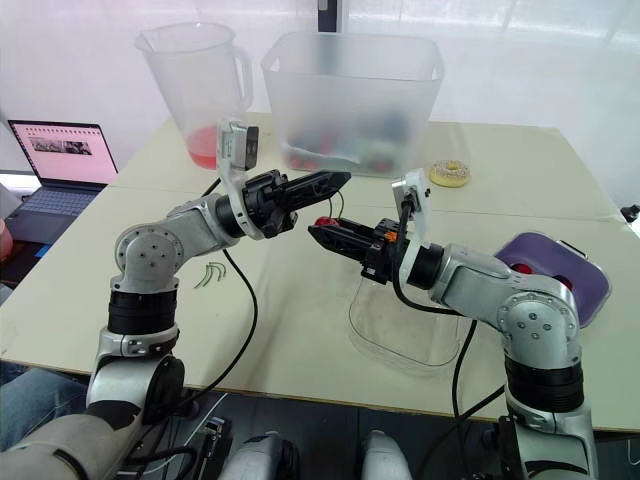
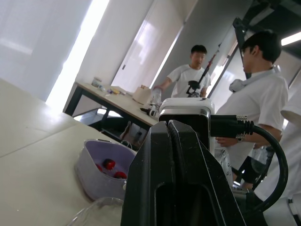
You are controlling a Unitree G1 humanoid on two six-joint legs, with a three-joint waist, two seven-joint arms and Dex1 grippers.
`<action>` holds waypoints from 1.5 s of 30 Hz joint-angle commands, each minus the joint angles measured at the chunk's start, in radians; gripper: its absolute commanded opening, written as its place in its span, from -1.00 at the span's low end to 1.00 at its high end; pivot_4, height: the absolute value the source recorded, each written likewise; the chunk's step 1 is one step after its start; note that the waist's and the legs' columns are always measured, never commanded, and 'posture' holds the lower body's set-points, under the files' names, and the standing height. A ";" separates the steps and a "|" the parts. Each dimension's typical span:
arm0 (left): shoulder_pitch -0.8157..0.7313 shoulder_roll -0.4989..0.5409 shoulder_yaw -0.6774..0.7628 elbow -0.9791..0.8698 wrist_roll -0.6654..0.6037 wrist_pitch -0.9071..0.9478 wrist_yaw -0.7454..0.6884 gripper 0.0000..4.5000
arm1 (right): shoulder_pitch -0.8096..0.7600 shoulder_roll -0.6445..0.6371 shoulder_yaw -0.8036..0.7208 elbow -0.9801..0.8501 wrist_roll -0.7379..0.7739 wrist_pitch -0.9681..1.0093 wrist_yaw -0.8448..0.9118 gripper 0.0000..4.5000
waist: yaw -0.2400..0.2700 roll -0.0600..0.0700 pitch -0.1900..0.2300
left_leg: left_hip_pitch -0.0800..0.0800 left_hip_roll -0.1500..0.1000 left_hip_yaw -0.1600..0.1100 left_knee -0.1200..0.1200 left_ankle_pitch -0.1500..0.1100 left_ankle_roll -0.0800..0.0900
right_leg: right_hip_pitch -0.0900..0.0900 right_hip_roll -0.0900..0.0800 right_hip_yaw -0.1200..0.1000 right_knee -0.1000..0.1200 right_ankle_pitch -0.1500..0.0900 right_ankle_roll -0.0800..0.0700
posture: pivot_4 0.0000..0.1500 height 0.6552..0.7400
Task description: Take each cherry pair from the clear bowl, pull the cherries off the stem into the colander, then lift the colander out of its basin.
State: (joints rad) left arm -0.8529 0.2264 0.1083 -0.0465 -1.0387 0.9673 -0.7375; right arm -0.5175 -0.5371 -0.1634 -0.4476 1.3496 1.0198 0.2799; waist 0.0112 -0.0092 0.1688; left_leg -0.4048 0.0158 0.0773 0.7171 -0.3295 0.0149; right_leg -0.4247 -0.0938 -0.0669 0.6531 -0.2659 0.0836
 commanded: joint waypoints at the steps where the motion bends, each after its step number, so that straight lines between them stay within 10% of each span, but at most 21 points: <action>1: -0.017 -0.003 0.005 -0.034 -0.016 -0.012 -0.007 -1.00 | -0.009 -0.003 -0.009 -0.022 0.020 -0.023 0.000 -0.60 | 0.000 0.000 0.000 | 0.000 0.000 0.000 0.000 0.000 0.000 | 0.000 0.000 0.000 0.000 0.000 0.000 | 1.00 0.24; 28: -0.019 0.021 0.001 -0.044 -0.021 -0.002 -0.031 -1.00 | 0.062 -0.278 -0.037 -0.044 0.052 0.097 0.084 -0.75 | 0.003 0.000 0.000 | 0.000 0.000 0.000 0.000 0.000 0.001 | 0.000 -0.001 0.000 0.000 0.000 0.000 | 1.00 0.24; 37: 0.027 0.148 0.030 -0.011 0.055 -0.061 -0.074 -1.00 | 0.204 -0.699 -0.225 0.307 -0.418 -0.099 0.374 -0.75 | 0.002 0.000 0.000 | -0.001 0.000 0.001 0.000 -0.002 0.003 | 0.000 -0.001 0.000 -0.002 0.000 0.000 | 1.00 0.24; 45: 0.110 0.220 0.033 -0.068 0.063 -0.065 -0.091 -1.00 | 0.349 -0.809 -0.155 0.566 -0.739 -0.312 0.591 -0.75 | 0.000 0.001 0.000 | 0.000 0.001 0.002 -0.001 -0.001 0.003 | 0.000 0.000 0.001 -0.002 0.000 0.000 | 1.00 0.24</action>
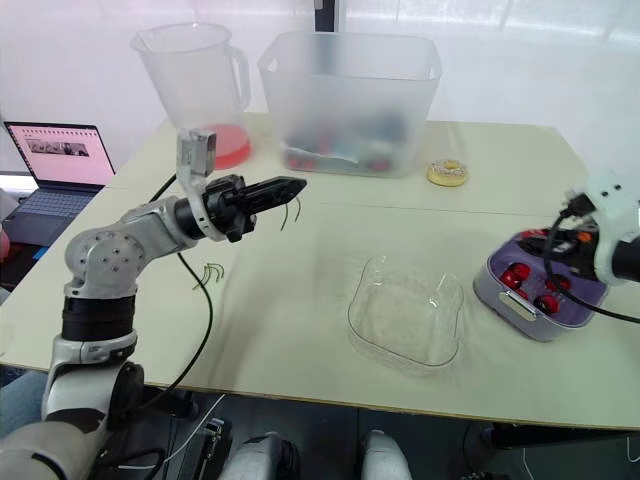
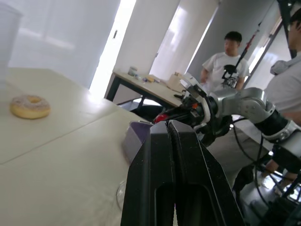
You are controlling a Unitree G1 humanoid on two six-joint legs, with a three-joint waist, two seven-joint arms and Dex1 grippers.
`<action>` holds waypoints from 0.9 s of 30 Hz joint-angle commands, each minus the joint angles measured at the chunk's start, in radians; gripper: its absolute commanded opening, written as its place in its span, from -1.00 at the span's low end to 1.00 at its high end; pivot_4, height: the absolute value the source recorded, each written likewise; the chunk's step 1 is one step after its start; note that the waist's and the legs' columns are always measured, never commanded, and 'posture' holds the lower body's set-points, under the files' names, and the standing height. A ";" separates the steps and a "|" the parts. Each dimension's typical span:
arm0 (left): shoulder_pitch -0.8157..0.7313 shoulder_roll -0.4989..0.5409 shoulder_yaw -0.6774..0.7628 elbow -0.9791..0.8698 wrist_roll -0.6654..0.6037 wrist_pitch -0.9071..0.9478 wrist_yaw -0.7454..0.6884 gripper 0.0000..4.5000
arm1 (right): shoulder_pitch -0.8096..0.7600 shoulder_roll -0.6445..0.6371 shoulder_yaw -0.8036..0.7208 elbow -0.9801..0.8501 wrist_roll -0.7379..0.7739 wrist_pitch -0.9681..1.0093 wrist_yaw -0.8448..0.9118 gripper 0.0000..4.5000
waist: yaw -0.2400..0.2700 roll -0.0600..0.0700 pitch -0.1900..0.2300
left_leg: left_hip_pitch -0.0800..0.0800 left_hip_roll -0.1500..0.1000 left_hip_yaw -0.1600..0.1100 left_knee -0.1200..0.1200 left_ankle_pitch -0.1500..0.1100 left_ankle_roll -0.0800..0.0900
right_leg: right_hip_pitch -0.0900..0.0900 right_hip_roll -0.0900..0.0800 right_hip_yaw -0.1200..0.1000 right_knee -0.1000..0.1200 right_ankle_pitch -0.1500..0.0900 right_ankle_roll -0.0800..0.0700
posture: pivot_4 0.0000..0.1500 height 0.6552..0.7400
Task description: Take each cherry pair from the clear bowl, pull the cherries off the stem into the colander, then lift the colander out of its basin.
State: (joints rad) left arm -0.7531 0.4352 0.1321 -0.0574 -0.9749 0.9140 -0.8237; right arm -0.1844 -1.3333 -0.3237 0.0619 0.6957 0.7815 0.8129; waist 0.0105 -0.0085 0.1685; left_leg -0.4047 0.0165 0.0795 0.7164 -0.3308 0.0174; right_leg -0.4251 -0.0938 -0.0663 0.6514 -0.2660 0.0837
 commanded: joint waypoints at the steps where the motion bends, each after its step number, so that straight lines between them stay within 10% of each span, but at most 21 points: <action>1: 0.023 0.013 0.010 -0.068 -0.001 -0.011 -0.002 -1.00 | 0.024 -0.007 0.018 0.081 -0.110 -0.090 0.072 -0.75 | 0.001 0.000 0.000 | 0.000 0.000 0.000 0.001 0.000 0.000 | 0.000 0.000 0.000 0.001 0.000 0.000 | 1.00 0.24; 3: 0.045 0.015 0.012 -0.089 -0.003 -0.009 0.006 -1.00 | 0.012 0.016 0.031 0.123 -0.138 -0.103 0.083 -0.75 | 0.001 0.000 0.000 | 0.000 0.000 0.000 0.001 0.000 -0.001 | 0.000 -0.001 0.000 0.001 0.000 0.000 | 1.00 0.24; 11: 0.075 0.028 0.004 -0.139 0.003 -0.008 0.030 -1.00 | -0.038 0.058 0.033 0.174 -0.199 -0.088 0.108 0.94 | 0.002 0.001 0.000 | 0.000 0.000 0.000 0.001 0.001 -0.002 | 0.000 -0.001 0.000 0.001 0.000 0.000 | 1.00 0.24; 17: 0.079 0.044 0.010 -0.132 0.003 -0.002 0.028 -1.00 | -0.118 0.041 -0.055 0.094 -0.118 -0.048 0.199 0.97 | 0.001 0.002 0.001 | 0.000 0.000 0.000 0.001 0.001 -0.002 | 0.000 0.000 -0.001 0.001 0.000 0.000 | 1.00 0.24; 27: 0.107 0.131 0.018 -0.145 0.037 0.035 0.069 -1.00 | -0.389 0.113 -0.187 -0.235 0.449 0.264 0.388 0.97 | 0.004 0.002 0.001 | -0.001 0.001 -0.004 0.000 0.002 -0.004 | 0.001 0.002 -0.002 0.000 0.000 0.000 | 1.00 0.24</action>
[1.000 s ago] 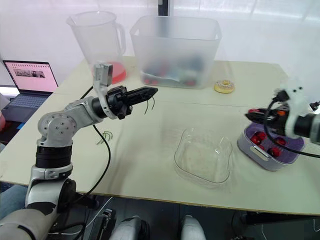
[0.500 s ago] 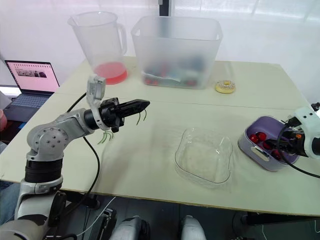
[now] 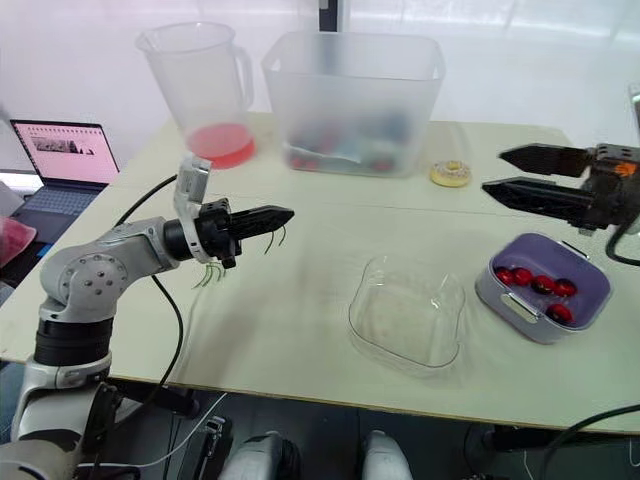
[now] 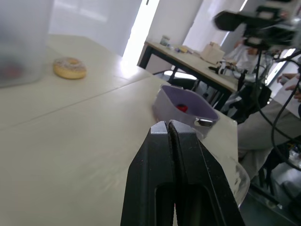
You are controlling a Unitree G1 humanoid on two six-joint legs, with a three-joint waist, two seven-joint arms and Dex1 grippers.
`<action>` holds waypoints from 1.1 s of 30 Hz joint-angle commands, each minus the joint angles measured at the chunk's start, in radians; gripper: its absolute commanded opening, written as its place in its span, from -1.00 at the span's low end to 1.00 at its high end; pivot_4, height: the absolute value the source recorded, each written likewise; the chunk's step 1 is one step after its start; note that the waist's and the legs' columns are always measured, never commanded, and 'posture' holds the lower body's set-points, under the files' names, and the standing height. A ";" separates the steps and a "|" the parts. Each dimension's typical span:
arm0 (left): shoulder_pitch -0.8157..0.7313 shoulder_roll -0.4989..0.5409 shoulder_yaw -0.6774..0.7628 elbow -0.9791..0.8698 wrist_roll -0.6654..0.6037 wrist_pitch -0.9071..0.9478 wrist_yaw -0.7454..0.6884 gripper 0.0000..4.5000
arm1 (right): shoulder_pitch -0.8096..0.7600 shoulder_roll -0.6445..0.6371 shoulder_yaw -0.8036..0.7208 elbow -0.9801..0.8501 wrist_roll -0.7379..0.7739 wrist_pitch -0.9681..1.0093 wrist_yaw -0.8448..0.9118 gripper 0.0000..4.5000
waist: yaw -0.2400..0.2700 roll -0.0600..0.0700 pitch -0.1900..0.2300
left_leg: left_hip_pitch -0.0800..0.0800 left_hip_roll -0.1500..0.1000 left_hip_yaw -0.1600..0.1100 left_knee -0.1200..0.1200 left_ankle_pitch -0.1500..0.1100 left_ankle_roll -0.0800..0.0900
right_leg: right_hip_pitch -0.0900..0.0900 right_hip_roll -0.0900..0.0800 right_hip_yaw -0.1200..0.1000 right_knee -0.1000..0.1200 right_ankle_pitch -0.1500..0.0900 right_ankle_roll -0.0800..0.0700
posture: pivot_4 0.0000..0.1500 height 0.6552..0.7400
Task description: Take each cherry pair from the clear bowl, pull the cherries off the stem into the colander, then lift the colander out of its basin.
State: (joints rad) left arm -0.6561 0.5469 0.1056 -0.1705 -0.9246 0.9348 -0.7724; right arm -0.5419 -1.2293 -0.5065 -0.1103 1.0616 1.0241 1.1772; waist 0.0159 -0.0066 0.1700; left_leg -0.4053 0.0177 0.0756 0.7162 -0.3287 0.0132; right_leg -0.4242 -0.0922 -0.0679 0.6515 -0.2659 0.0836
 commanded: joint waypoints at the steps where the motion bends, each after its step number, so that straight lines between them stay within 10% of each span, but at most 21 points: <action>1: 0.019 0.026 0.056 -0.033 -0.020 0.019 0.027 -1.00 | -0.043 0.019 0.011 -0.081 0.088 0.012 0.022 0.97 | -0.003 0.000 0.000 | 0.000 -0.001 0.001 0.000 0.000 0.000 | 0.000 -0.004 0.000 0.000 0.000 0.000 | 1.00 0.24; 21: 0.220 0.022 0.264 0.305 0.084 0.109 0.336 -1.00 | -0.113 0.190 0.197 -0.240 0.025 -0.080 -0.138 0.97 | -0.003 0.000 0.000 | 0.000 -0.002 0.002 0.001 -0.001 0.002 | -0.001 -0.005 0.000 0.001 0.000 0.000 | 1.00 0.24; 31: 0.124 0.076 0.345 0.337 0.101 0.027 0.299 0.98 | -0.068 0.179 0.193 -0.232 0.006 -0.103 -0.140 1.00 | -0.004 -0.001 0.000 | 0.000 -0.001 0.002 0.001 -0.001 0.002 | -0.001 -0.005 0.000 0.001 0.000 0.000 | 1.00 0.24; 33: 0.093 0.097 0.342 0.324 0.092 0.025 0.267 0.98 | -0.068 0.176 0.194 -0.227 0.000 -0.105 -0.132 1.00 | -0.004 -0.001 0.000 | 0.000 -0.002 0.002 0.001 -0.001 0.002 | -0.001 -0.006 0.000 0.001 0.000 0.000 | 1.00 0.24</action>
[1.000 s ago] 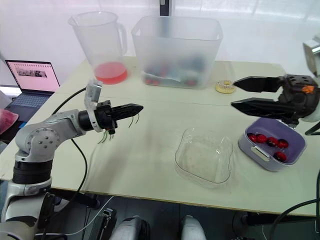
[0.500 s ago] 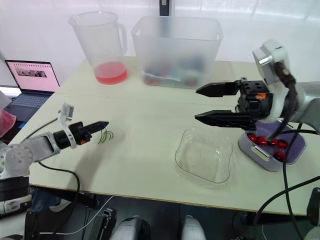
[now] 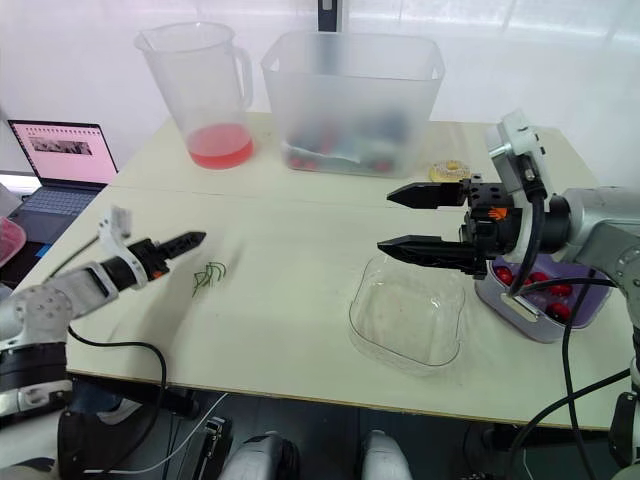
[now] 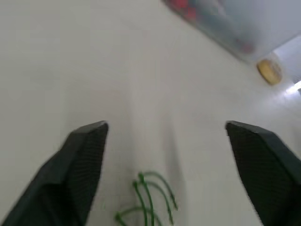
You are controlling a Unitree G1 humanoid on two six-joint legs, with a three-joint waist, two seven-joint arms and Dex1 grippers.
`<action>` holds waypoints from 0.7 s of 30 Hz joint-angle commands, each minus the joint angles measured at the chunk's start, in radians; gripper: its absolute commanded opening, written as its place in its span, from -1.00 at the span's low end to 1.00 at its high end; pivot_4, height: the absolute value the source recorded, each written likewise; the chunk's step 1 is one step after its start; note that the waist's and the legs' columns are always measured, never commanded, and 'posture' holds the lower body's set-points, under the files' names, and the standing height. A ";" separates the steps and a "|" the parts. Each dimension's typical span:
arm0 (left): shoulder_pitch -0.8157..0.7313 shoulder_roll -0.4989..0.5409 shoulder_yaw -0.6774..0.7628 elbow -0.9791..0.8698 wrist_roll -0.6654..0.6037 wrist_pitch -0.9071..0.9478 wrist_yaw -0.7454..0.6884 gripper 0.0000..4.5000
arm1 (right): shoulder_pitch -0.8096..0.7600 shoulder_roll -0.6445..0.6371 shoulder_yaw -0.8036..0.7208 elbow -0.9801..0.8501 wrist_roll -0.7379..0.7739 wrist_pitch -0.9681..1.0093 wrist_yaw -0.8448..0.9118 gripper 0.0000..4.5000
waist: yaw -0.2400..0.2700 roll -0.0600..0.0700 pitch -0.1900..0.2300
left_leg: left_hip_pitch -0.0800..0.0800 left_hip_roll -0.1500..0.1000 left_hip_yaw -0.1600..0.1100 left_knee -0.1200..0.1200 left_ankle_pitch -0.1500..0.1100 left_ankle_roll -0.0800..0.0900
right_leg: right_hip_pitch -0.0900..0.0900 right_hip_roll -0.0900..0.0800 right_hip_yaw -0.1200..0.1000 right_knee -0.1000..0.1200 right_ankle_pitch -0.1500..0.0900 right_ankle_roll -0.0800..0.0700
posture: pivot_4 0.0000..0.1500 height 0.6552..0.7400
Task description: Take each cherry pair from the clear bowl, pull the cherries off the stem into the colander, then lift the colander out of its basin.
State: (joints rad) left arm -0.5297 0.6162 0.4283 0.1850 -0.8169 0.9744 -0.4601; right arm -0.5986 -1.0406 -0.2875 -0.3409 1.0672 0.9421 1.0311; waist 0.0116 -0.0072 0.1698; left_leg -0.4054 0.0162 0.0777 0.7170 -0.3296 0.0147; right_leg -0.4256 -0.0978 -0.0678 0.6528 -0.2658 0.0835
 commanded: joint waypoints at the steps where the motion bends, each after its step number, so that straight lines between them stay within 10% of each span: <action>1: -0.054 0.047 0.010 -0.046 -0.016 -0.024 -0.079 0.98 | -0.010 -0.019 -0.023 0.008 -0.015 -0.025 0.020 1.00 | 0.001 0.000 0.000 | 0.000 0.000 0.000 0.000 0.000 0.000 | 0.000 0.000 0.000 0.000 0.000 0.000 | 1.00 0.24; 11: -0.166 0.210 -0.285 -0.296 -0.024 -0.080 -0.590 0.98 | 0.083 -0.222 -0.132 0.016 -0.079 0.051 0.047 1.00 | 0.003 0.000 0.000 | -0.001 0.000 0.001 0.000 0.000 0.000 | 0.000 0.001 -0.001 0.000 0.000 0.000 | 1.00 0.24; 21: -0.299 0.161 -0.548 -0.377 0.095 -0.218 -0.835 0.98 | 0.549 -0.305 -0.631 -0.204 -0.253 0.354 0.078 1.00 | 0.002 0.000 0.000 | 0.000 0.000 0.001 0.000 0.000 0.000 | 0.000 0.003 0.000 0.001 0.000 0.000 | 1.00 0.24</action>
State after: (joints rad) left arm -0.8035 0.7781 -0.1329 -0.1919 -0.7270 0.7880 -1.2705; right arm -0.0763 -1.3366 -0.8282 -0.5092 0.8719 1.2657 1.0926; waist 0.0137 -0.0067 0.1697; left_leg -0.4056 0.0164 0.0785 0.7170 -0.3297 0.0151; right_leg -0.4260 -0.0945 -0.0682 0.6534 -0.2658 0.0836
